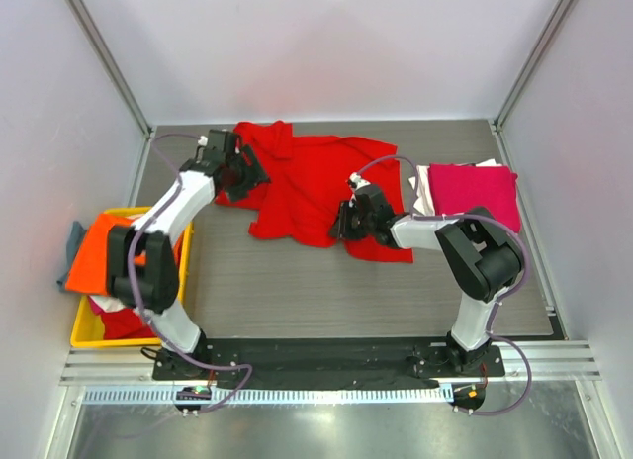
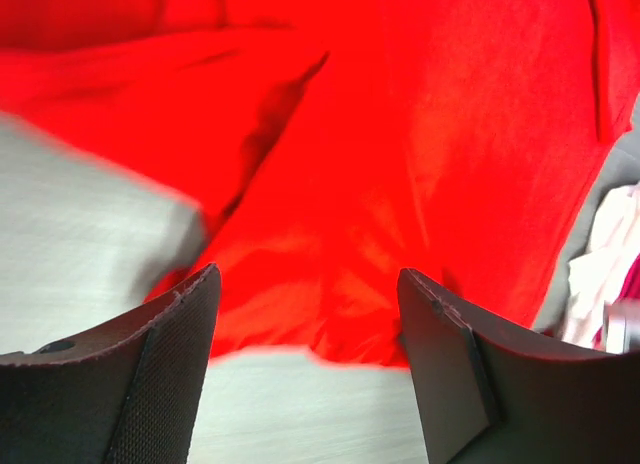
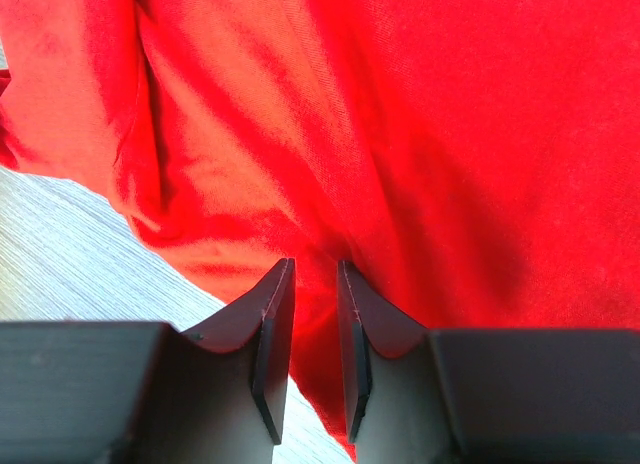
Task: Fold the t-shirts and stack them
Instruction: Fold the tshirt
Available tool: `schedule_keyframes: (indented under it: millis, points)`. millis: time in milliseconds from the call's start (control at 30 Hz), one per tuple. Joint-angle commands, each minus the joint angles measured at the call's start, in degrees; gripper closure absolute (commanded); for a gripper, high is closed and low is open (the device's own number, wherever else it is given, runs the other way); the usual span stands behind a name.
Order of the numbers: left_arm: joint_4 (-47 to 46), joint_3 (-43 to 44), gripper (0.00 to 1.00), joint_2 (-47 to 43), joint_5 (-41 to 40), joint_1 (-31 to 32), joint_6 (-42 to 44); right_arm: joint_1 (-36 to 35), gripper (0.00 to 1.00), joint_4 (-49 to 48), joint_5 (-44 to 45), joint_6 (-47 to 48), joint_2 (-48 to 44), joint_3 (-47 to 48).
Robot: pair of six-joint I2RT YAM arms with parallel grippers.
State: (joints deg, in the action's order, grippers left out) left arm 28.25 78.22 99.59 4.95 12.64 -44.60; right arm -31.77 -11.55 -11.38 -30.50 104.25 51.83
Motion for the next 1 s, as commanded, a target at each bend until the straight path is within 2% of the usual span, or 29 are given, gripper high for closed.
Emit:
schedule_keyframes:
  millis: [0,67,200,333,633,767,833,867,900,933,967]
  points:
    - [2.86,-6.81,0.29,-9.93,-7.31,0.54,4.78,-0.22,0.71,-0.23,1.10,0.18,-1.24,0.02]
    - [2.34,-12.17,0.29,-14.05,-9.51,1.24,4.78,-0.22,0.71,-0.49,1.01,-0.08,-1.15,0.02]
    - [0.05,-17.74,0.30,-16.36,-9.35,1.24,4.87,-0.22,0.71,-1.02,0.39,-0.52,-0.89,-0.07]
    - [-1.53,-18.80,0.36,-15.31,-8.56,1.24,5.49,-0.14,0.72,-1.37,-0.14,-0.70,-0.62,-0.07]
    - [-4.60,-18.27,0.41,-8.98,-7.94,1.77,5.75,-0.22,0.73,-1.11,0.39,-0.44,-1.59,-0.51]
    - [-5.05,-17.49,0.49,-6.61,-8.55,2.73,5.93,-0.22,0.73,-0.93,0.65,-0.44,-1.50,-0.42]
    - [-4.78,-17.22,0.66,-5.90,-8.90,3.00,5.93,-0.22,0.73,-0.84,0.74,-0.35,-1.59,-0.50]
    - [-4.78,-17.22,0.82,-5.99,-10.21,3.17,5.75,-0.22,0.74,-0.93,0.74,-0.35,-1.59,-0.51]
    - [-4.52,-17.31,0.92,-6.42,-11.44,3.87,5.75,-0.14,0.74,-0.84,0.83,-0.35,-1.59,-0.42]
    - [-3.65,-17.65,1.00,-6.95,-12.76,4.40,5.58,-0.14,0.74,-0.75,0.83,-0.35,-1.59,-0.42]
    - [-3.03,-17.57,1.00,-8.43,-16.34,5.10,5.40,-0.14,0.75,-0.75,0.92,-0.35,-1.50,-0.42]
